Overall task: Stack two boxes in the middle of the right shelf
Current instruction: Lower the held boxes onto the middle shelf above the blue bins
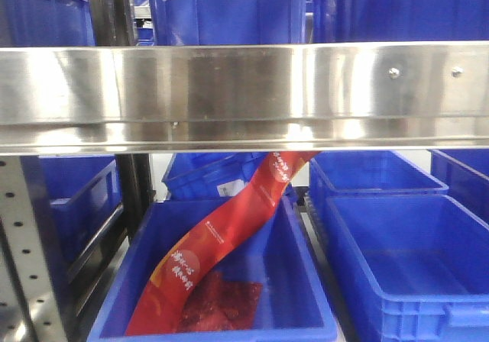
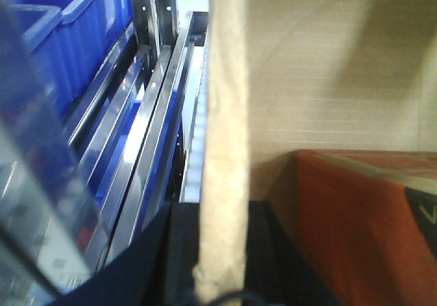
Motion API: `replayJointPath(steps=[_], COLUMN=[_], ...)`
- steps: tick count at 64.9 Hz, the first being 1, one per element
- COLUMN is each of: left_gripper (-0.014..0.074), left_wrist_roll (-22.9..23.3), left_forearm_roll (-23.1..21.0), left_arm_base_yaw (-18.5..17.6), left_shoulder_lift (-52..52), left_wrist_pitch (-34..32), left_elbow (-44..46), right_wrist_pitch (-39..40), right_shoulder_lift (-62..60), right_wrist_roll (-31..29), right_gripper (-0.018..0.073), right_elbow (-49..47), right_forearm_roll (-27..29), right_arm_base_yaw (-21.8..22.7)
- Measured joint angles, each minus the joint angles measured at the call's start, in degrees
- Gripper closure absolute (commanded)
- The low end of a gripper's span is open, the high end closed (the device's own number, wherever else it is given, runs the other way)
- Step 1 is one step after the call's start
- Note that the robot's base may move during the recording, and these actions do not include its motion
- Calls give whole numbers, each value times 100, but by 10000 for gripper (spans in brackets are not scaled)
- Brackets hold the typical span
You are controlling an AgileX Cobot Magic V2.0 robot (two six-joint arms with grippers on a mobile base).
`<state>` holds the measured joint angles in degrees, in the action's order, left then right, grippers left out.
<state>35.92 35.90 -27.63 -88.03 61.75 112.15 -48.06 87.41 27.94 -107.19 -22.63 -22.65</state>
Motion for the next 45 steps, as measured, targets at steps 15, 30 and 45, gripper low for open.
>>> replayJointPath(steps=[15, 30, 45], left_gripper=[708, 708, 708], left_wrist_roll=[0, 0, 0], left_forearm_roll=[0, 0, 0], left_arm_base_yaw=[0, 0, 0], left_shoulder_lift=[0, 0, 0], left_wrist_pitch=[0, 0, 0], left_elbow=[0, 0, 0], right_wrist_pitch=[0, 0, 0], right_shoulder_lift=[0, 0, 0], right_wrist_roll=[0, 0, 0], right_gripper=[715, 715, 715], right_elbow=[0, 0, 0], right_forearm_roll=[0, 0, 0], right_arm_base_yaw=[0, 0, 0])
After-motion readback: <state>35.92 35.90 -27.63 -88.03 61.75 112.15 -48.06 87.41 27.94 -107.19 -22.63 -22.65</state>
